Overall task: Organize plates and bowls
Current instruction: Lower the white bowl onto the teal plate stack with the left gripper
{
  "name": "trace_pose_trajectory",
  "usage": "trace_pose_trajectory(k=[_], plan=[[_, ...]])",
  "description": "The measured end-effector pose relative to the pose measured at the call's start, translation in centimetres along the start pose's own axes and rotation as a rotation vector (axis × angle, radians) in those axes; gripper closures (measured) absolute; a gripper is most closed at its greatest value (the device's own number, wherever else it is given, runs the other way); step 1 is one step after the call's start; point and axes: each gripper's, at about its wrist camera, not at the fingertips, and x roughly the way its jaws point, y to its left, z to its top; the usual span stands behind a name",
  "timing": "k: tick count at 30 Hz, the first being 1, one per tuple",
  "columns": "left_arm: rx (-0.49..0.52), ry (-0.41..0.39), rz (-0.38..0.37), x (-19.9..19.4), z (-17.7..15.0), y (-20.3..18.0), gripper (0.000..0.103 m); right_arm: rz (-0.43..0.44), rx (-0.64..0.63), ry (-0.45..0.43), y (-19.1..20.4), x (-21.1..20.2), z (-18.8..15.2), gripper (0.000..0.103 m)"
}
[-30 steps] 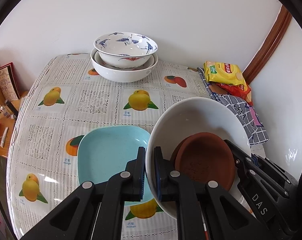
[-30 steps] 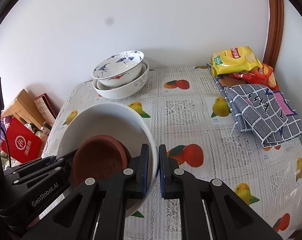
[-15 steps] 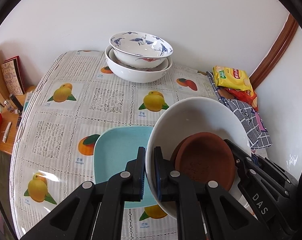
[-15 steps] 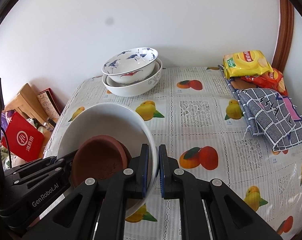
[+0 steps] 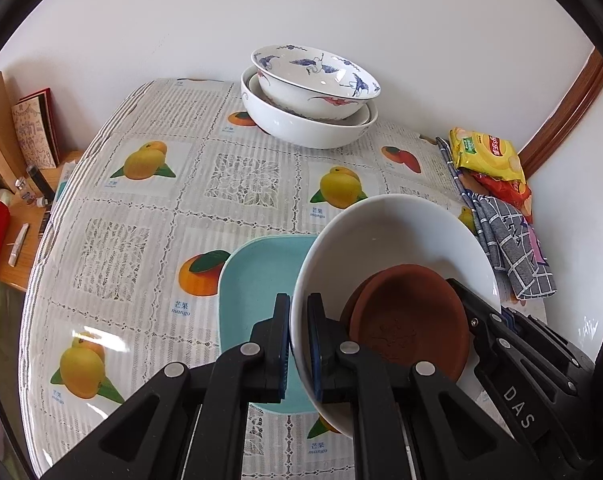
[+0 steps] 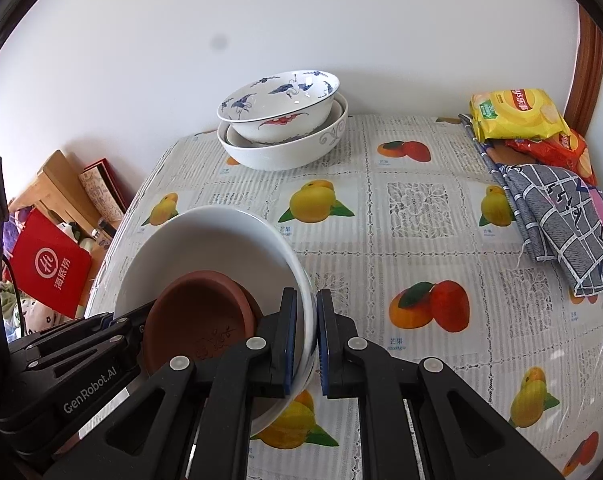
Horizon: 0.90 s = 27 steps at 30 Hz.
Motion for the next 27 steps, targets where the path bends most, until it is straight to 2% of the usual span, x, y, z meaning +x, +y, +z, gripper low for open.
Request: trace_pose_trajectory(k=[16, 27], plan=[[-0.046, 0.043, 0.009, 2.8, 0.0, 3.0, 0.094, 0.010, -0.019, 0.063, 1.5, 3.9, -0.3, 0.093], [-0.057, 0.074, 0.004, 5.5, -0.3, 3.5, 0.094, -0.006, -0.027, 0.116, 1.0, 6.6, -0.7, 0.093]])
